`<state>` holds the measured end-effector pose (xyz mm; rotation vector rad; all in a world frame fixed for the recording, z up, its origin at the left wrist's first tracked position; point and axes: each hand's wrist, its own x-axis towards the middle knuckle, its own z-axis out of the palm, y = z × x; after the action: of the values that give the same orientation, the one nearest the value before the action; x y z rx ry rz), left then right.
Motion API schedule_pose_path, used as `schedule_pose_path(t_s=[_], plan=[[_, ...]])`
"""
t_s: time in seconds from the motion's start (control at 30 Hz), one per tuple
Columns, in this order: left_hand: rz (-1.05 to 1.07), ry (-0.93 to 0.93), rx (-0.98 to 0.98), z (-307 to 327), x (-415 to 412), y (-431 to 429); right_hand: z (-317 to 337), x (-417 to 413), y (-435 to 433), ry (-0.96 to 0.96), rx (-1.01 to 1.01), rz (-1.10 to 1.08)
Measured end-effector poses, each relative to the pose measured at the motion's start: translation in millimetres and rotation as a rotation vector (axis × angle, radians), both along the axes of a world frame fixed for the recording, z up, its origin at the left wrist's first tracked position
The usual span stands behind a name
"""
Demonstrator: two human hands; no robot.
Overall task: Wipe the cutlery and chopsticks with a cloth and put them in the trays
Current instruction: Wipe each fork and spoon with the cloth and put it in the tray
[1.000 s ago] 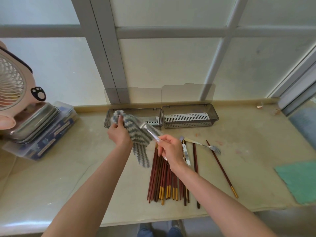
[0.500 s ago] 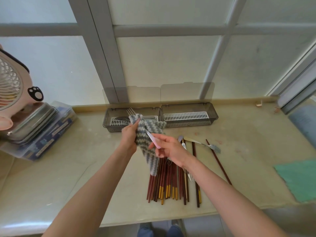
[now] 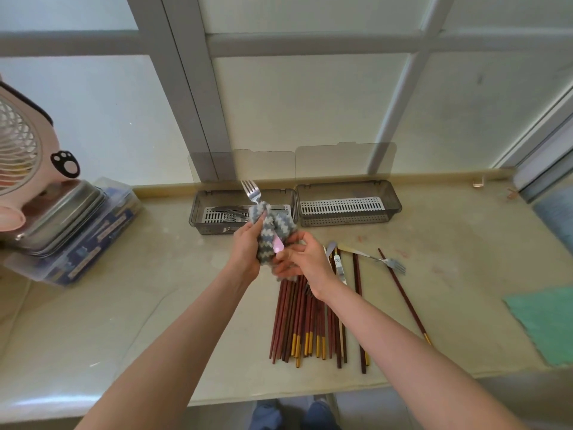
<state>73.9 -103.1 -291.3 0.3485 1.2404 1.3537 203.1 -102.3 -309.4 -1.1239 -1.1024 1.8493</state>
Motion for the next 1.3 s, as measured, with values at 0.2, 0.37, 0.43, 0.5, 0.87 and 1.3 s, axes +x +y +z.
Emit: schedule_pose_path(t_s=[0.2,0.37,0.43,0.5,0.87,1.3], plan=[[-0.162,0.118,0.094,-10.1,4.2,-13.3,-8.3,-9.0,16.9,-0.181,-0.043,-0.161],[-0.181,0.271,0.009,-16.2,-5.9,-7.8,-15.0,-10.0,29.2,-0.251,0.012,0.1],[-0.127,0.351,-0.039,-17.1,-9.0,-3.5,-9.7,-13.3,30.3,-0.324,0.047,0.21],[-0.053,0.413,-0.085,-17.8,-10.8,2.1,-7.5,-17.8,27.0,-0.404,0.061,0.218],[-0.229,0.854,-0.112,-31.0,-25.5,-2.6,-10.0,-52.7,66.9,-0.352,0.083,0.029],[-0.071,0.177,-0.193,-25.2,-55.4,-31.3,-47.4,-104.9,143.9,-1.132,0.787,0.395]])
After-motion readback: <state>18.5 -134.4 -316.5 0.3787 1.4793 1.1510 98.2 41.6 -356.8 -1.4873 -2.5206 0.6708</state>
